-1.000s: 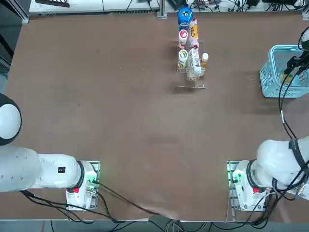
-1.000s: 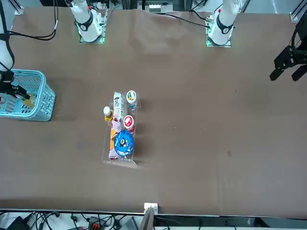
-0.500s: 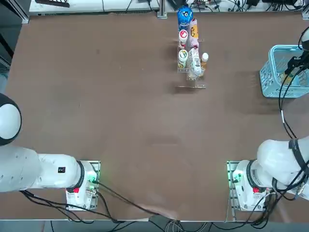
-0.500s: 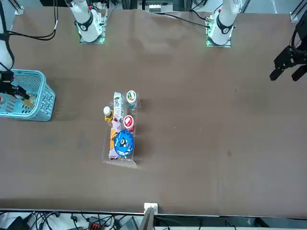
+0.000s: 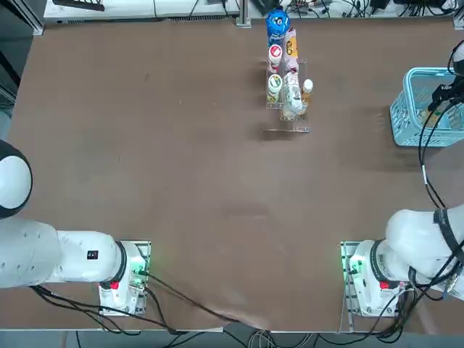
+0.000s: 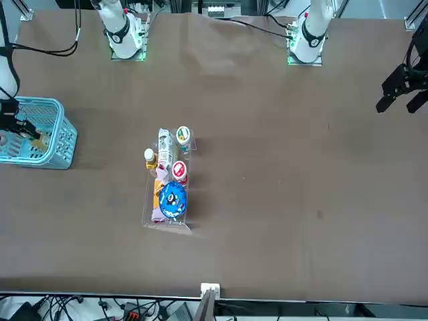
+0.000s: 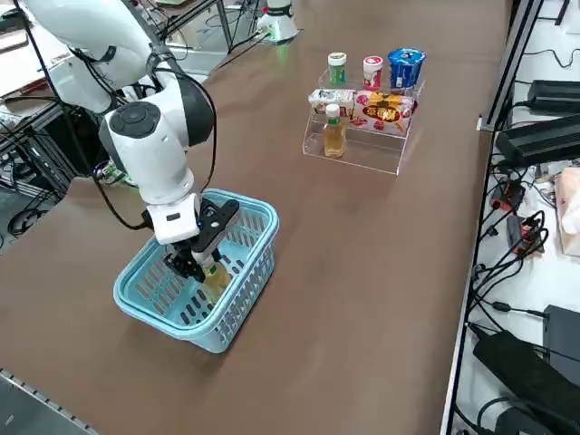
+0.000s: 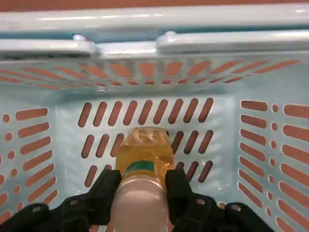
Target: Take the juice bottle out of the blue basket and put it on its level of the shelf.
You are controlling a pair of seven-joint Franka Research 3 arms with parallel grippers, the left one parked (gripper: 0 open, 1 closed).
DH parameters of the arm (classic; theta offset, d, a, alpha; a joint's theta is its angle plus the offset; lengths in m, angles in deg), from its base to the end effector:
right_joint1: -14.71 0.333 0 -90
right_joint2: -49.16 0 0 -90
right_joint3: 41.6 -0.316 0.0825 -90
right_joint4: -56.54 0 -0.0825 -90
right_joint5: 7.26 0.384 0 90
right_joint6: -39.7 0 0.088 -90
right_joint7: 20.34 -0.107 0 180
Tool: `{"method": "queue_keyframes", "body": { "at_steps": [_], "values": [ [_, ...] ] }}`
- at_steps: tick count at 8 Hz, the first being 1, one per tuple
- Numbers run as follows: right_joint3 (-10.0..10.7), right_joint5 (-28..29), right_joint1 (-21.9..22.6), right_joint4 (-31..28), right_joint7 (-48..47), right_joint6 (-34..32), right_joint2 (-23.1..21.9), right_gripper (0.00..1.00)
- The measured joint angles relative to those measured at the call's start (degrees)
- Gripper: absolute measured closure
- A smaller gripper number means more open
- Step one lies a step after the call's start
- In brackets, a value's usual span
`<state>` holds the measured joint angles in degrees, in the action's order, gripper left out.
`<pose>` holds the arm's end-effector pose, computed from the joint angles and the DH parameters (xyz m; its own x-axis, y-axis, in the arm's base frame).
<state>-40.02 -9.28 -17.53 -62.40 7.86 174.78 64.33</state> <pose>0.4862 -0.3258 0.3029 0.9974 -0.0723 -0.0008 -0.0722 -0.9967 0.0365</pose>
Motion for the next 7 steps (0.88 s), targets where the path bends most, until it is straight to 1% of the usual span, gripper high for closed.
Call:
{"method": "queue_keyframes", "body": {
  "at_steps": [2, 3, 4, 6, 7],
  "values": [
    [-0.30, 0.00, 0.01, 0.98, 2.32, -0.61, -0.36, 0.45],
    [-0.57, 0.00, 0.02, 2.62, 3.27, -3.35, -0.96, 0.45],
    [-0.79, 0.00, 0.03, 5.40, 3.82, -8.57, -1.61, 0.45],
    [-1.04, 0.01, 0.07, 12.69, 5.27, -20.71, -2.81, 0.45],
    [-1.14, 0.03, 0.10, 16.74, 6.07, -25.64, -3.22, 0.45]
  ]
}}
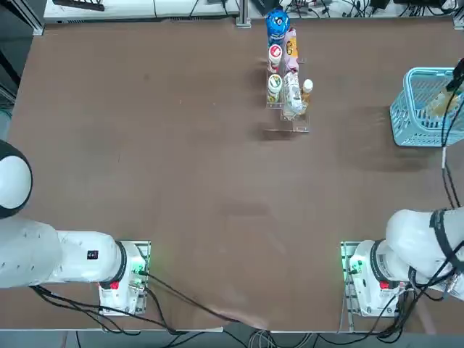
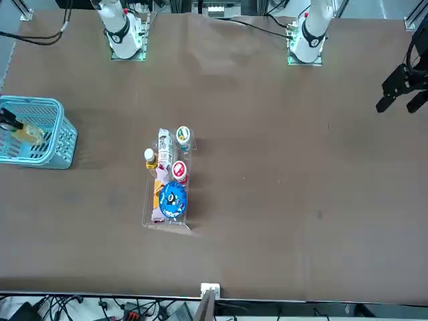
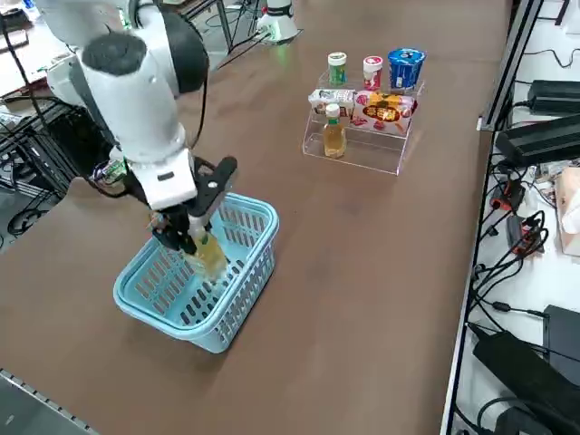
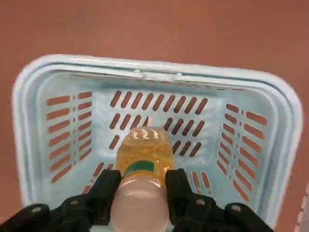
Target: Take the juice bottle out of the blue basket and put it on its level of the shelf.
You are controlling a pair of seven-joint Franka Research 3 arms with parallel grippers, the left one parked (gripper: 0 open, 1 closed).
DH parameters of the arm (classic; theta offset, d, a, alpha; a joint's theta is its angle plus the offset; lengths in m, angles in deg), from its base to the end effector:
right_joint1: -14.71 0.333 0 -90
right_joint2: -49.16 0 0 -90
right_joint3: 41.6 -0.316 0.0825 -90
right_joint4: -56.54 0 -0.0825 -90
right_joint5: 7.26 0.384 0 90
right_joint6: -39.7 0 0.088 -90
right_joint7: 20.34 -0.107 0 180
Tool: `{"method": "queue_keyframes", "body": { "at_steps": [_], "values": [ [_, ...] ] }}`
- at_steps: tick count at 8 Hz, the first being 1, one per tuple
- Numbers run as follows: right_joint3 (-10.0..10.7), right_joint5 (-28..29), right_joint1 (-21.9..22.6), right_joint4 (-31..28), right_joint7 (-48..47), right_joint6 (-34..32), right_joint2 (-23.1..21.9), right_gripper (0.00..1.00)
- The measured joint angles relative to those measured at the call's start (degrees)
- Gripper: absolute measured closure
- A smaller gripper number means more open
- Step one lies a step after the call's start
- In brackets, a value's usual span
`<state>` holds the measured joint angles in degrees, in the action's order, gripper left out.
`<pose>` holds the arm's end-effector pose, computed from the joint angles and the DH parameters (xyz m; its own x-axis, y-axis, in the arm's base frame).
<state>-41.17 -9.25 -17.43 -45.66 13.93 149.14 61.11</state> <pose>0.5122 -0.3298 0.4294 0.9953 0.0433 -0.0867 0.0418 -0.9989 -0.0189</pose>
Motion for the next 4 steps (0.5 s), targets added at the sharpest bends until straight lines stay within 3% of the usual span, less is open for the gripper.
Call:
{"method": "queue_keyframes", "body": {
  "at_steps": [2, 4],
  "values": [
    [-0.33, 0.00, 0.90, 7.58, 0.60, -7.61, -0.43, 0.45],
    [-0.60, 0.00, 4.53, 14.37, 0.59, -13.36, -0.60, 0.45]
  ]
}}
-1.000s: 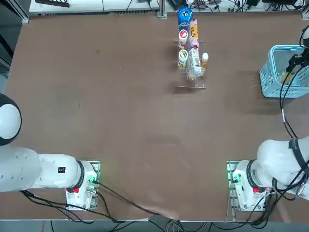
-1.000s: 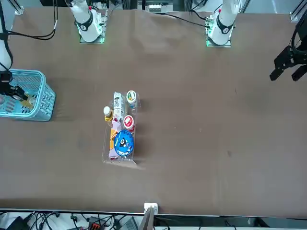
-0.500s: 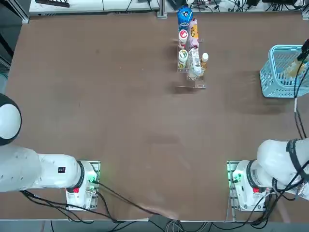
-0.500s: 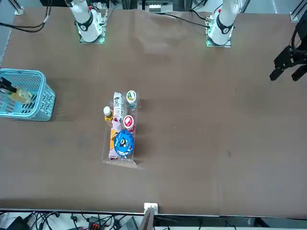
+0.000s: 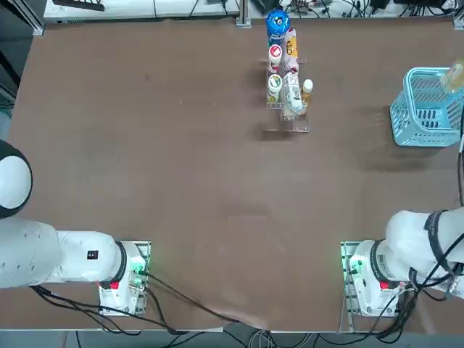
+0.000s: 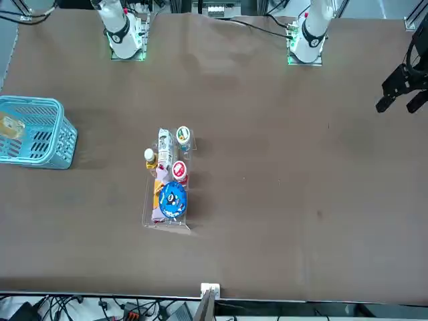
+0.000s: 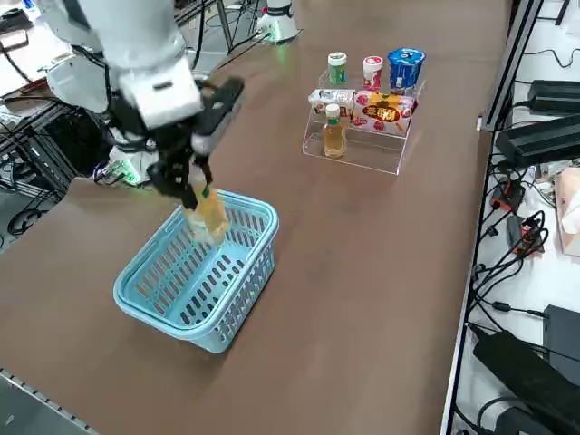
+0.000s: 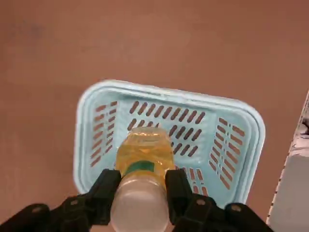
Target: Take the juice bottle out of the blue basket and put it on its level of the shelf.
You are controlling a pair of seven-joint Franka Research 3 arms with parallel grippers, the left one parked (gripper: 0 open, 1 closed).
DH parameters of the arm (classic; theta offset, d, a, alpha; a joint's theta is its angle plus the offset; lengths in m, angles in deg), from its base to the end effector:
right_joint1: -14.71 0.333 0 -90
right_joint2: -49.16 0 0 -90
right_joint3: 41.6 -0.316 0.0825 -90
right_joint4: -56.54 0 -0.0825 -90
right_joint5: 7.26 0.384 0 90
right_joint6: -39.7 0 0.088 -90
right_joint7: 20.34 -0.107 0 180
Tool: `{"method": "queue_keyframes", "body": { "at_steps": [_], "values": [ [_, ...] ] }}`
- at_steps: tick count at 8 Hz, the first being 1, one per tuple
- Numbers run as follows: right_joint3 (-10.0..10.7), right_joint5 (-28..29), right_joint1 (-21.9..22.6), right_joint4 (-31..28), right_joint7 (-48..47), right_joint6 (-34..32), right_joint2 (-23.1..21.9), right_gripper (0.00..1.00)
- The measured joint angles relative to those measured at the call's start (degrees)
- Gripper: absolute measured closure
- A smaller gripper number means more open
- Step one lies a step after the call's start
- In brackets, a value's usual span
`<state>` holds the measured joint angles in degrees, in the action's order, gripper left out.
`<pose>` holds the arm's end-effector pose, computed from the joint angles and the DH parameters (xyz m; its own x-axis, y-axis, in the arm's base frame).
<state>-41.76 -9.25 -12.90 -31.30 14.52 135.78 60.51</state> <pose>0.5463 -0.2877 0.5351 0.9890 0.1333 -0.0638 0.1334 -0.9911 -0.0034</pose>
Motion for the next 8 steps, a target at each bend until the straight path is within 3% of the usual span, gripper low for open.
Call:
{"method": "queue_keyframes", "body": {
  "at_steps": [2, 5, 8],
  "values": [
    [-0.23, 0.00, 6.11, 3.83, -0.03, -2.63, 0.01, 0.45],
    [-0.55, -0.17, 17.30, 4.64, 0.01, -2.88, 0.87, 0.45],
    [-0.60, -0.45, 26.76, 4.65, 2.75, 1.16, 4.71, 0.45]
  ]
}}
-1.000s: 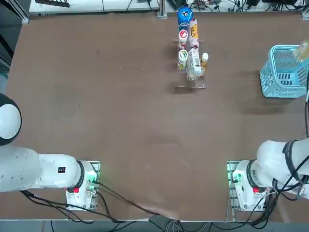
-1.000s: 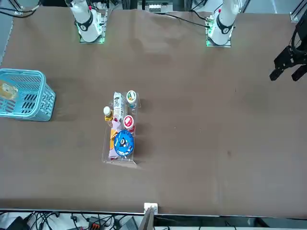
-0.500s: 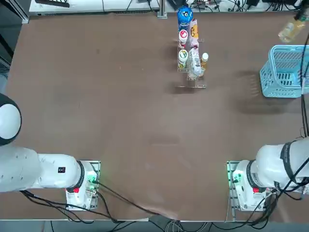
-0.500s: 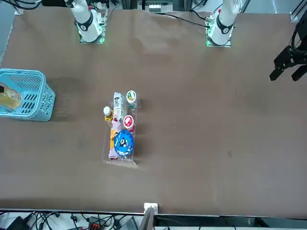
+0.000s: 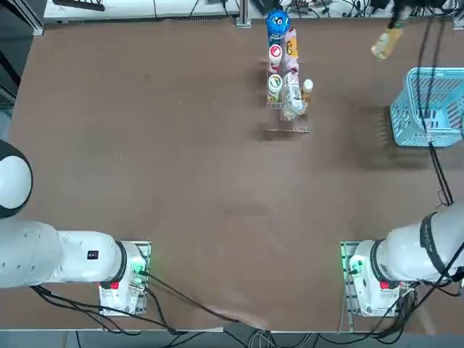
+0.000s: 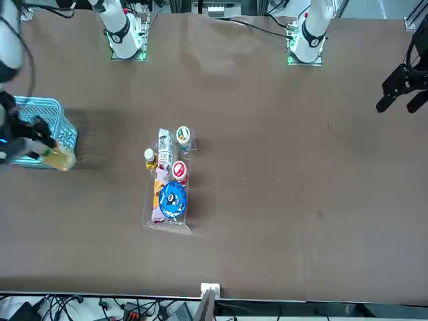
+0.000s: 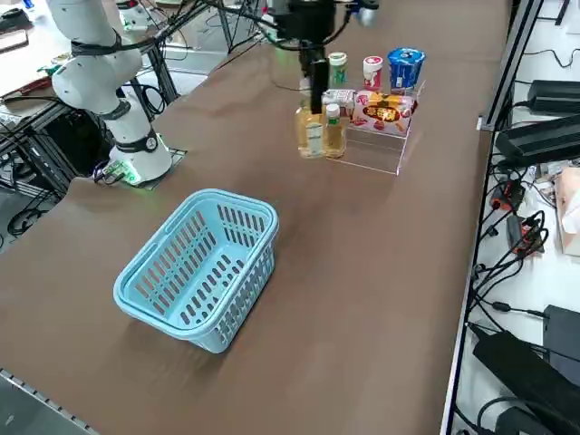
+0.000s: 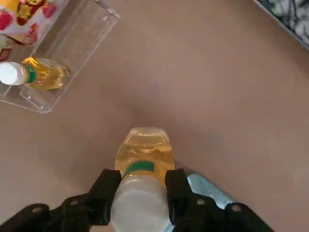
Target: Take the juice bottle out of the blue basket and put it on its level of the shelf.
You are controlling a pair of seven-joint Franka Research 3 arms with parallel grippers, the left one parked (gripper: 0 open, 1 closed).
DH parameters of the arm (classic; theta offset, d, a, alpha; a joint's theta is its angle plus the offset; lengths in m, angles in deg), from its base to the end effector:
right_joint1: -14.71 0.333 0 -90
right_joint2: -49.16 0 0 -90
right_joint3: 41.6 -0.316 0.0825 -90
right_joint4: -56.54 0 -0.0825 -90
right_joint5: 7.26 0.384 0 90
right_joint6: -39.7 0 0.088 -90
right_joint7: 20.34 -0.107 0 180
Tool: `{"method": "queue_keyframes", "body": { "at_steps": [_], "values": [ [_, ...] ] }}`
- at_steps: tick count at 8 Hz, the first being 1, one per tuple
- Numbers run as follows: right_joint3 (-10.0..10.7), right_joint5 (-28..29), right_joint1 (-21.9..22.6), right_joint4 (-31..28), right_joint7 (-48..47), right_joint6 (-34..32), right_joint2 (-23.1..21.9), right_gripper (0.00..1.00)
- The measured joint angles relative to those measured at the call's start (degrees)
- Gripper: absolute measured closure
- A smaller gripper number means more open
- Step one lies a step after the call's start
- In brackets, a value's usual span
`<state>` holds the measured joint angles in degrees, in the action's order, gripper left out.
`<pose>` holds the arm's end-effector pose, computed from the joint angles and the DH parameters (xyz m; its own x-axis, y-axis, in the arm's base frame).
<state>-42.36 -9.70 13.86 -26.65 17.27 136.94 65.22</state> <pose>0.6432 -0.0061 0.5236 0.7888 0.6125 -0.0512 0.6137 -0.7895 0.0089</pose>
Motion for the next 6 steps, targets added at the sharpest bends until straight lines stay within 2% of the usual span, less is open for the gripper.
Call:
{"method": "queue_keyframes", "body": {
  "at_steps": [6],
  "values": [
    [0.03, 1.12, 9.45, 0.16, 14.66, 13.24, 9.25, 0.45]
  ]
}}
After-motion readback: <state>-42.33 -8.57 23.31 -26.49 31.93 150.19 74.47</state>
